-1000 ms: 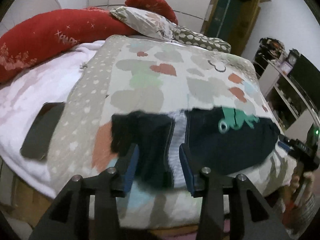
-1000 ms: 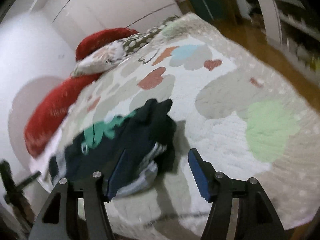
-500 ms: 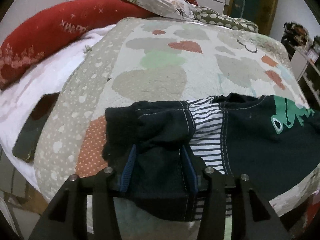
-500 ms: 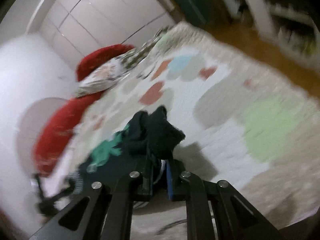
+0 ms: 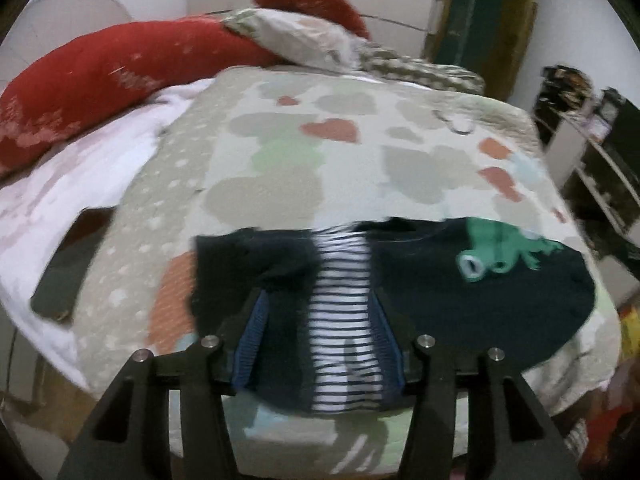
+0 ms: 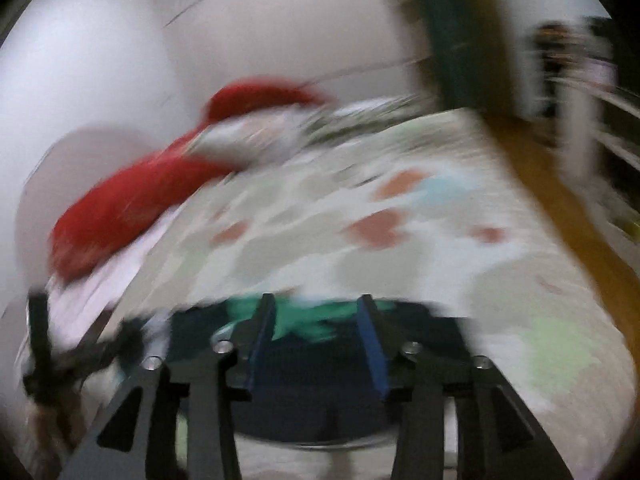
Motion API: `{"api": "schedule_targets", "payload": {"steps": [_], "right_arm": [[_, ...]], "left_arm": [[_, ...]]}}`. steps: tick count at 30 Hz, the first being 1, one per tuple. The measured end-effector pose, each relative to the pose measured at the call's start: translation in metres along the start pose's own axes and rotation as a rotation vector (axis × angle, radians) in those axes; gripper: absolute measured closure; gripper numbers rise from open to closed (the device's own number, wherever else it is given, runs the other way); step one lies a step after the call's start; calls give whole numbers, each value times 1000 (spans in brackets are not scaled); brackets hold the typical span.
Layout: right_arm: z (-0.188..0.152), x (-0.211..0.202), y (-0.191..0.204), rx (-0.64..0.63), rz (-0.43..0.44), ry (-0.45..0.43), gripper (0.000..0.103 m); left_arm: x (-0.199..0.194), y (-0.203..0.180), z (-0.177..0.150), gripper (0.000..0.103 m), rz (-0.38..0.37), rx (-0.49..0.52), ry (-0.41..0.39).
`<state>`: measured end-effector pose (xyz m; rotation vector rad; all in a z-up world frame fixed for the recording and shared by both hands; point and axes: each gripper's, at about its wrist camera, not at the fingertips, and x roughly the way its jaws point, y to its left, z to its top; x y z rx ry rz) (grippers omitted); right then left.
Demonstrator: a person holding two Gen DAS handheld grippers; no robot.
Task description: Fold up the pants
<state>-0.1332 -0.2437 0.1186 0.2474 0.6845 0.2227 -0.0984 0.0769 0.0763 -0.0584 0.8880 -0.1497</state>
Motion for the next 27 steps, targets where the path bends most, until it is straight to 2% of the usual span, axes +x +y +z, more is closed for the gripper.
{"api": "schedule_targets", "payload": {"steps": [2, 4, 5, 6, 7, 8, 10, 12, 13, 14, 16, 17, 19, 22, 23, 25, 27], "right_arm": [[7, 39, 29, -72, 80, 94, 55], [10, 69, 52, -153, 106, 162, 69], [11, 94, 67, -186, 151, 236, 85], [12, 112, 76, -185, 192, 297, 88], [10, 124, 80, -184, 213, 333, 88], [10, 141, 87, -190, 217, 374, 88], [6, 179, 95, -226, 144, 445, 88], [4, 211, 89, -205, 86, 502, 102], [8, 219, 83, -182, 81, 503, 103], [14, 225, 80, -162, 71, 492, 103], [27, 225, 81, -191, -53, 440, 103], [33, 220, 81, -202, -69, 409, 103], [46, 204, 77, -173, -2, 370, 101], [53, 192, 80, -246, 44, 367, 93], [54, 195, 83, -273, 55, 395, 79], [45, 204, 87, -332, 77, 455, 62], [30, 212, 98, -402, 90, 498, 61]], "left_arm": [[11, -11, -3, 52, -26, 23, 20], [29, -17, -10, 52, -24, 34, 56], [39, -17, -15, 52, -19, 22, 88], [51, -12, -21, 52, -29, -3, 122], [54, -10, -25, 52, -38, -17, 114], [53, -10, -27, 52, -41, -15, 92], [52, -16, -30, 52, -21, 19, 79], [53, -19, -33, 52, -10, 39, 66], [52, -20, -33, 52, -6, 48, 61], [51, -21, -34, 52, -2, 58, 55], [50, -20, -35, 52, -9, 68, 52], [49, -19, -34, 52, -14, 69, 55], [40, -15, -32, 52, -47, 49, 65], [22, -20, -26, 53, -127, 34, 27], [21, -25, -26, 53, -136, 45, 17], [23, -41, -26, 53, -175, 89, 16], [31, -53, -31, 52, -174, 124, 36]]}}
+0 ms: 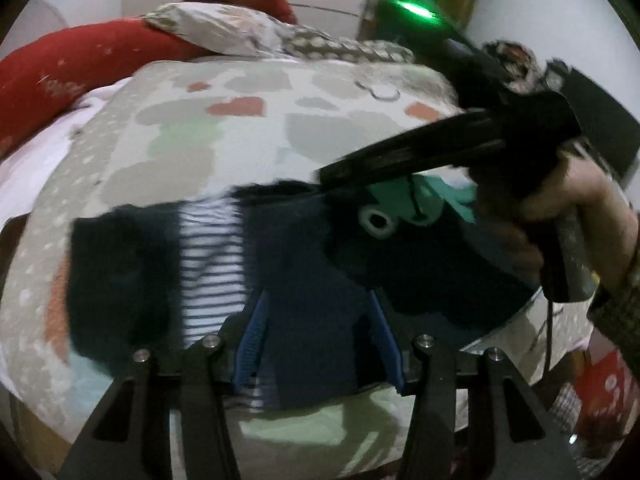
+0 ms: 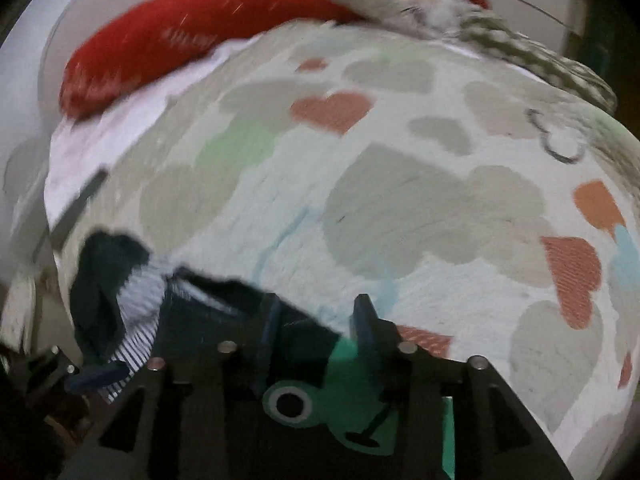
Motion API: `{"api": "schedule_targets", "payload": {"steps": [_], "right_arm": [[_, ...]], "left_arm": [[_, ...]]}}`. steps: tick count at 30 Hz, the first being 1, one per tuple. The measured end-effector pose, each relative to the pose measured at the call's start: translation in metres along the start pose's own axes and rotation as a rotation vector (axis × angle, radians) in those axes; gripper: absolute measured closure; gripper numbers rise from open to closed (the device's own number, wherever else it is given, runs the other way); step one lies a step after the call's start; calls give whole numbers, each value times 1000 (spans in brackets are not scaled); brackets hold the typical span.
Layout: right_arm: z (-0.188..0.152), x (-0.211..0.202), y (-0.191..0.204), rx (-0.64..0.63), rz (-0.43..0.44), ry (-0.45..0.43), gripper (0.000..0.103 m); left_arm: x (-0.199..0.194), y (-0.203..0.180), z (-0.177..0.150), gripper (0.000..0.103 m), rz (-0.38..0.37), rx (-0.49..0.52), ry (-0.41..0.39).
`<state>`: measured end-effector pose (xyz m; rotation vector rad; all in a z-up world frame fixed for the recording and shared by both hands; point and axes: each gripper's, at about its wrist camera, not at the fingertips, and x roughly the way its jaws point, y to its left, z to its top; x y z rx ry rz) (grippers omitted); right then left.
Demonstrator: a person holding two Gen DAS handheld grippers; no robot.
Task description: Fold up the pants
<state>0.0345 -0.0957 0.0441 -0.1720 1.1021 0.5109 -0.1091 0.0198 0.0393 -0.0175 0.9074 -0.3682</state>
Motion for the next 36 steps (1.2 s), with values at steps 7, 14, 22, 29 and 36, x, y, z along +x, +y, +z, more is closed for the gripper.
{"api": "schedule_targets", "payload": {"steps": [7, 14, 22, 29, 36], "right_arm": [[2, 16, 22, -104, -105, 24, 103], [-1, 10, -9, 40, -188, -32, 103], [10, -10, 10, -22, -60, -56, 75], [7, 18, 41, -88, -16, -10, 53], [15, 31, 44, -71, -114, -10, 103]], "left_arm": [[20, -8, -16, 53, 44, 17, 47], [20, -7, -15, 52, 37, 29, 44], [-43, 26, -4, 52, 15, -36, -89], [-23, 121, 1, 52, 211, -302, -10], [-6, 118, -5, 51, 256, -291, 10]]}}
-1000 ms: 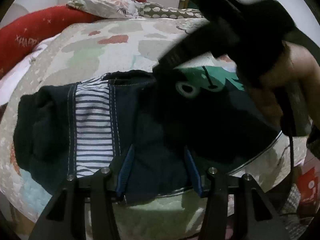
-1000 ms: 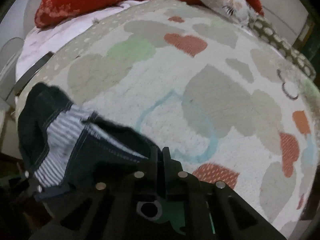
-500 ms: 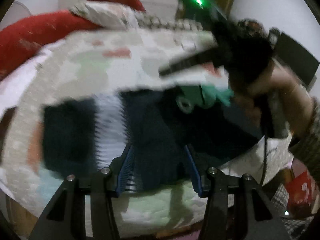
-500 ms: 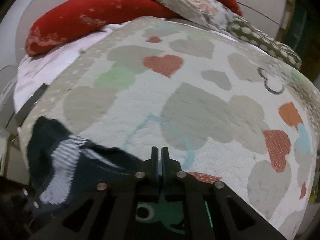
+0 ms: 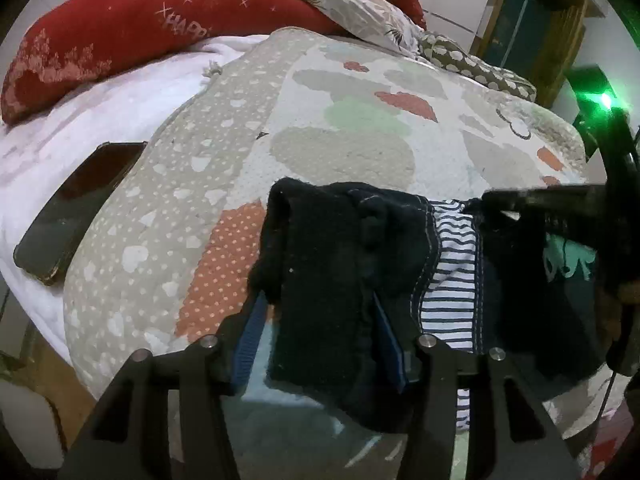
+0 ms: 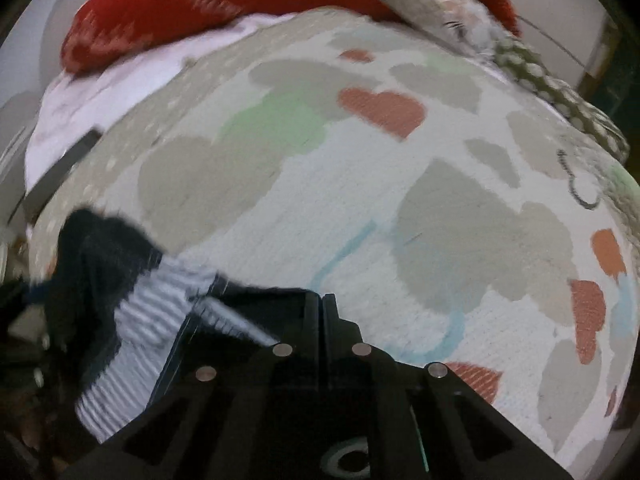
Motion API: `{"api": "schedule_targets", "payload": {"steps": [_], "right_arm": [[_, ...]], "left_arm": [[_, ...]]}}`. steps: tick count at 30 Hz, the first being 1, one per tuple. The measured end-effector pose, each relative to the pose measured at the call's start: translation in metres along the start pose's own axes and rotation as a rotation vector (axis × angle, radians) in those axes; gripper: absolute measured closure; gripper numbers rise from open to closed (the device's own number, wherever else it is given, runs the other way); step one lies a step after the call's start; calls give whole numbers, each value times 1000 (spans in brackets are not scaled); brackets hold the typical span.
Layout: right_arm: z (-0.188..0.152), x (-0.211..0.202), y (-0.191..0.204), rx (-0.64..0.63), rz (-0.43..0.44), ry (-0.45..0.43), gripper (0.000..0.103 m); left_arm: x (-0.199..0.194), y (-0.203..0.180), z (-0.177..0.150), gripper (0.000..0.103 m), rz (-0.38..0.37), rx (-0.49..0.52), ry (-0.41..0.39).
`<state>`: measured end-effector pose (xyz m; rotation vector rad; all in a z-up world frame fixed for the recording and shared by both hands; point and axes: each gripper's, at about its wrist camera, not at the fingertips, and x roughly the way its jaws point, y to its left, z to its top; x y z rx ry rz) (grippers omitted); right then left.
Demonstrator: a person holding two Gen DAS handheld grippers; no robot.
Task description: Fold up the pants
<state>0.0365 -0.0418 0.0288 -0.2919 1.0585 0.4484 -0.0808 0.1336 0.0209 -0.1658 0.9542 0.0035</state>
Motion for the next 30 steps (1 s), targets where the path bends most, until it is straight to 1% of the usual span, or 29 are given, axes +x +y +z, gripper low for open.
{"api": "schedule_targets", "payload": {"steps": [1, 2, 3, 6, 8, 10, 12, 13, 15, 17, 18, 19, 20, 21, 22, 24, 26, 27, 28, 29, 30], "right_arm": [[2, 0, -4, 18, -23, -9, 103], [4, 0, -7, 28, -88, -24, 103], [5, 0, -13, 45, -120, -38, 102], [4, -15, -36, 145, -30, -57, 102], [-3, -30, -40, 155, -1, -72, 102], [-17, -44, -38, 165, 51, -75, 102], [-32, -45, -35, 180, 111, -57, 102], [-37, -39, -34, 184, 118, -36, 102], [-44, -15, -35, 190, 82, 20, 102], [-42, -8, -43, 232, 106, -11, 102], [-39, -13, -49, 274, 95, -32, 102], [-37, -20, -55, 312, 64, -57, 102], [-38, -29, -59, 333, 51, -92, 102], [-40, -41, -63, 350, 69, -131, 102], [-46, -51, -64, 362, 101, -150, 102], [-62, -64, -63, 365, 130, -166, 102], [-85, -73, -58, 358, 131, -179, 102], [-97, -74, -57, 359, 131, -177, 102], [-108, -74, -59, 363, 130, -170, 102], [-118, -72, -63, 369, 123, -163, 102], [-131, -69, -72, 391, 105, -151, 102]], "left_arm": [[1, 0, 0, 51, 6, 3, 0], [2, -1, 0, 50, 11, 9, -1], [1, -1, -2, 49, 12, 13, -2], [1, -1, 0, 48, 9, 24, -4], [3, -1, 0, 47, 8, 27, -7], [4, -2, 0, 46, 12, 25, -10], [5, -4, 0, 44, 21, 30, -12], [5, -5, 0, 43, 26, 34, -10], [4, -7, 2, 43, 31, 46, 1], [-1, -7, 3, 43, 21, 44, 19], [-8, -4, 4, 43, 7, 28, 25], [-13, -2, 4, 43, 0, 21, 22], [-21, -1, 4, 43, -9, 15, 13], [-29, -2, 5, 43, -16, 14, 0], [-35, -4, 5, 43, -24, 14, -8], [-45, -14, 7, 43, -65, 23, -22], [-49, -32, 8, 43, -94, 64, -28], [-47, -46, 8, 43, -102, 104, -25], [-42, -60, 7, 43, -89, 148, -12], [-37, -68, 6, 43, -80, 171, 0], [-23, -81, 3, 43, -75, 205, 30]]}}
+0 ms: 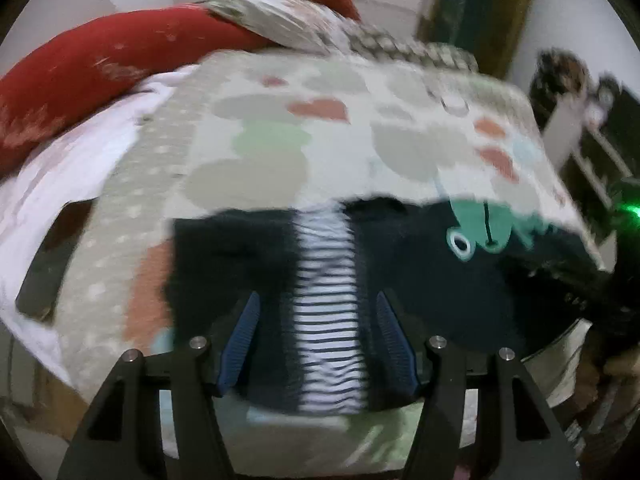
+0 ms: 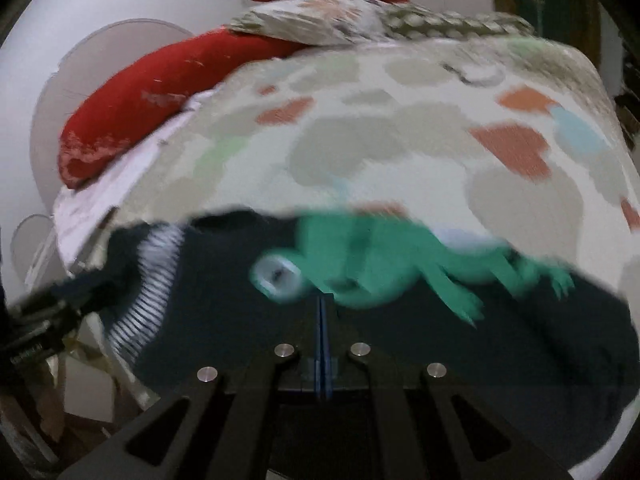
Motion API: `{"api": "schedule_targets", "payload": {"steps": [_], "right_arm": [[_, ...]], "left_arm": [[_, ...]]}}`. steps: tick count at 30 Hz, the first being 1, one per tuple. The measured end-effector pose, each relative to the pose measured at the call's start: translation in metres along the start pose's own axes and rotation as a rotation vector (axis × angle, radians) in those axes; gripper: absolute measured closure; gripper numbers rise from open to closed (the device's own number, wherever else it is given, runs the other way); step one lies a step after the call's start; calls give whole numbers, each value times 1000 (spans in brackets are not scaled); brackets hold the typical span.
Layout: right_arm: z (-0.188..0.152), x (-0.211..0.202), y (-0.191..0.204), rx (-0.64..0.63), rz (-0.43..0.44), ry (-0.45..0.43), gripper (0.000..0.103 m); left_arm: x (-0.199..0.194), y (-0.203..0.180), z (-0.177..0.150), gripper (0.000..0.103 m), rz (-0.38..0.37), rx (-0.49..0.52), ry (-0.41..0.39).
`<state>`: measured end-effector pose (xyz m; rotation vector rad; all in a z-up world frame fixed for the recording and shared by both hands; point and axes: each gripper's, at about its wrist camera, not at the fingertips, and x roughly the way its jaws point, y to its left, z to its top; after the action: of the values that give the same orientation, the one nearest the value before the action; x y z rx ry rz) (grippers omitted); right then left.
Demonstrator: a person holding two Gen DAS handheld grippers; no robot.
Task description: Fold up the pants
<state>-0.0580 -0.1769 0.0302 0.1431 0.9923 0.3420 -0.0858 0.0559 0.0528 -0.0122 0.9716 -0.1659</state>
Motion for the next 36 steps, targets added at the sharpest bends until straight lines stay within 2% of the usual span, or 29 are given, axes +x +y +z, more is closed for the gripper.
{"api": "schedule_targets", "payload": {"steps": [1, 3, 5, 7, 9, 11, 13, 14, 16, 17, 18, 24, 29, 36], "right_arm": [[-6, -1, -13, 29, -10, 0, 102], [-20, -15, -55, 140, 38, -47, 102], [-32, -38, -91, 243, 20, -108, 102], [-39, -55, -122, 317, -6, -155, 102], [-49, -73, -159, 426, 31, -209, 103], [-58, -90, -183, 519, -7, -264, 102], [-68, -108, -195, 568, -13, -320, 100], [-71, -112, -197, 580, -15, -331, 98], [-79, -118, -200, 593, 30, -346, 86], [-82, -119, -199, 596, 41, -347, 73], [-85, -121, -199, 595, 53, -352, 66], [-98, -127, -181, 563, 90, -366, 59], [-104, -125, -170, 515, 79, -351, 49], [-110, -115, -170, 515, 85, -319, 46]], "left_arm": [[15, -6, 0, 43, 11, 15, 44], [35, -7, -2, 43, 58, 6, 98], [34, -10, -2, 42, 74, 9, 73], [35, -13, 2, 42, 89, 21, 85], [35, -15, 5, 42, 99, 19, 104], [31, -17, 8, 42, 117, 18, 114], [20, -25, 13, 42, 99, 18, 102], [16, -30, 14, 42, 85, 22, 94], [8, -49, 24, 42, 39, 52, 73], [6, -60, 28, 42, 14, 72, 71], [7, -70, 32, 42, -5, 90, 76], [30, -148, 65, 42, -155, 206, 158], [50, -210, 86, 42, -214, 290, 194], [78, -278, 98, 41, -250, 392, 253]]}}
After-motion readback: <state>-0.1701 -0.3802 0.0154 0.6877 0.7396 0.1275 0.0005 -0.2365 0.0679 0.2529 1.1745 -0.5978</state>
